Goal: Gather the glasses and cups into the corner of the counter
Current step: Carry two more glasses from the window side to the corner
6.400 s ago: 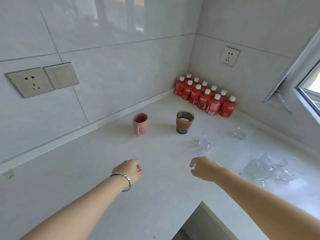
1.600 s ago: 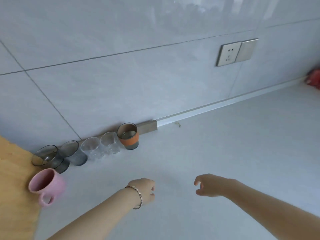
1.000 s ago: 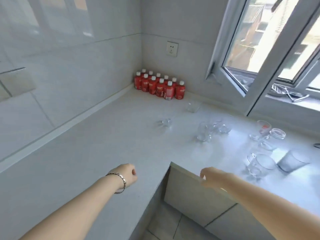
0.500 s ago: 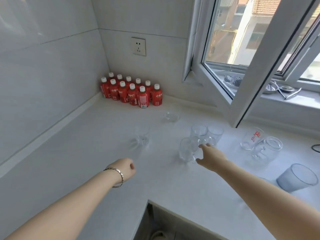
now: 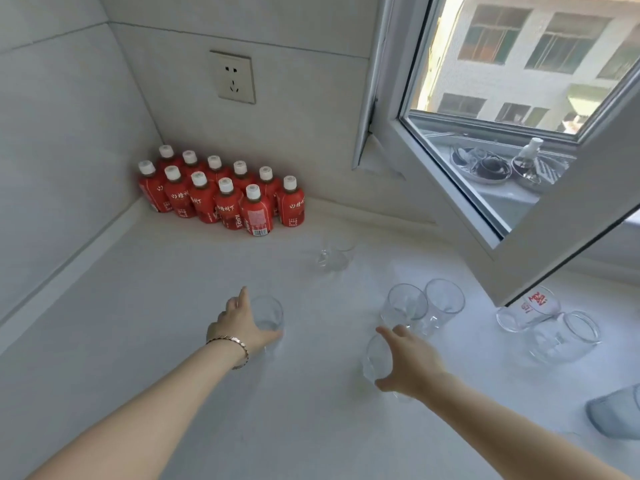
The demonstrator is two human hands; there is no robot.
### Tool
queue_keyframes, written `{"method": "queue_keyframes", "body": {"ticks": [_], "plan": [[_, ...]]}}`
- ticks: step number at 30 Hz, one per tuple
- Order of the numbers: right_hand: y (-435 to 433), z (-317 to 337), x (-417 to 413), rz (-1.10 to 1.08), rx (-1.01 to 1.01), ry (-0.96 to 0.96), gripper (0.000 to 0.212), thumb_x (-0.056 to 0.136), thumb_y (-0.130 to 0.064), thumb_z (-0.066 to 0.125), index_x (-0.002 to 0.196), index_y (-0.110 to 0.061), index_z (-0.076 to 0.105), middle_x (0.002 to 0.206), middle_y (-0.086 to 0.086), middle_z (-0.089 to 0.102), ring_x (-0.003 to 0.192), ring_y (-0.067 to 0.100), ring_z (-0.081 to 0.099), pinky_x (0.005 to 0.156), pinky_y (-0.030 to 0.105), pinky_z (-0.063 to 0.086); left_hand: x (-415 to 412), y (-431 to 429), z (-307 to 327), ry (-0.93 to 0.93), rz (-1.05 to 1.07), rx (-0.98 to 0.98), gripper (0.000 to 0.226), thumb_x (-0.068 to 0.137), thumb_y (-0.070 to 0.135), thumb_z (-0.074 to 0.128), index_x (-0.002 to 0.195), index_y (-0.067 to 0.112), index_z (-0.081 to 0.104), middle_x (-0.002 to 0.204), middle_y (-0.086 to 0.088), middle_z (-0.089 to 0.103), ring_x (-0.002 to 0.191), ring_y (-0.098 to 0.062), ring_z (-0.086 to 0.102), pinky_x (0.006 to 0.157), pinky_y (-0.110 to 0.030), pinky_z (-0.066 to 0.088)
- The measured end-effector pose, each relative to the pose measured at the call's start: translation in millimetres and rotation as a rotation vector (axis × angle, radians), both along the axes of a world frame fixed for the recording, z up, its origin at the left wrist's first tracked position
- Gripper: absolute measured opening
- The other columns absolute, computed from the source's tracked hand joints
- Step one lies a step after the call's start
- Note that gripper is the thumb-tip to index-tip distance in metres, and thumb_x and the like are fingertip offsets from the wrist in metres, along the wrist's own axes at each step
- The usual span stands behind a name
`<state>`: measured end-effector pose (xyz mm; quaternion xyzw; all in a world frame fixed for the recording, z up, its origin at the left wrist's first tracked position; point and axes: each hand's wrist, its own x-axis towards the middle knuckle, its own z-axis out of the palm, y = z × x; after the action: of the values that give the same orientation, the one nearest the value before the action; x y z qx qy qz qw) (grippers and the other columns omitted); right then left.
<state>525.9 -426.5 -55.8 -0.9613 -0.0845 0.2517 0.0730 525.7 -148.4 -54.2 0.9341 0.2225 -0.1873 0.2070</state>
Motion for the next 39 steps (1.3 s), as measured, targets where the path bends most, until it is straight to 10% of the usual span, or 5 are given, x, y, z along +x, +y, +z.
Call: {"method": "queue_keyframes", "body": {"ticks": [12, 30, 39], "plan": [[-6.6, 39.6, -33.6, -0.018, 0.102, -0.121, 0.097, 0.061, -0.058, 0.070, 0.143, -0.035, 0.023, 0.136, -0.008, 0.040, 0.116, 0.017, 0.055, 0.085, 0.028, 0.046, -75.4, -11.8, -3.6, -0.160, 0.097, -0.041, 0.078, 0.064, 0.051, 0.073, 0.129, 0.028, 0.037, 0.125, -0.001, 0.050, 0.100, -0.021, 0.063, 0.076, -0.028, 0.047], [133.5, 82.7, -314.0, 0.777, 0.290, -0.145, 0.091, 0.064, -0.065, 0.065, 0.141, -0.039, 0.024, 0.130, -0.005, 0.046, 0.098, 0.018, 0.061, 0.061, 0.024, 0.047, -537.8, -35.9, 73.8, -0.326, 0.686, 0.092, 0.088, 0.055, 0.055, 0.076, 0.131, 0.041, 0.034, 0.121, 0.012, 0.052, 0.103, -0.012, 0.060, 0.088, -0.027, 0.049], [253.6, 90.9, -540.4, 1.209, 0.294, -0.055, 0.092, 0.063, -0.064, 0.066, 0.141, -0.040, 0.025, 0.128, -0.008, 0.048, 0.106, 0.017, 0.060, 0.074, 0.025, 0.043, -802.3, -9.4, 81.5, -0.288, 1.174, 0.195, 0.088, 0.056, 0.056, 0.074, 0.133, 0.042, 0.034, 0.119, 0.010, 0.053, 0.104, -0.014, 0.059, 0.088, -0.027, 0.048]]}}
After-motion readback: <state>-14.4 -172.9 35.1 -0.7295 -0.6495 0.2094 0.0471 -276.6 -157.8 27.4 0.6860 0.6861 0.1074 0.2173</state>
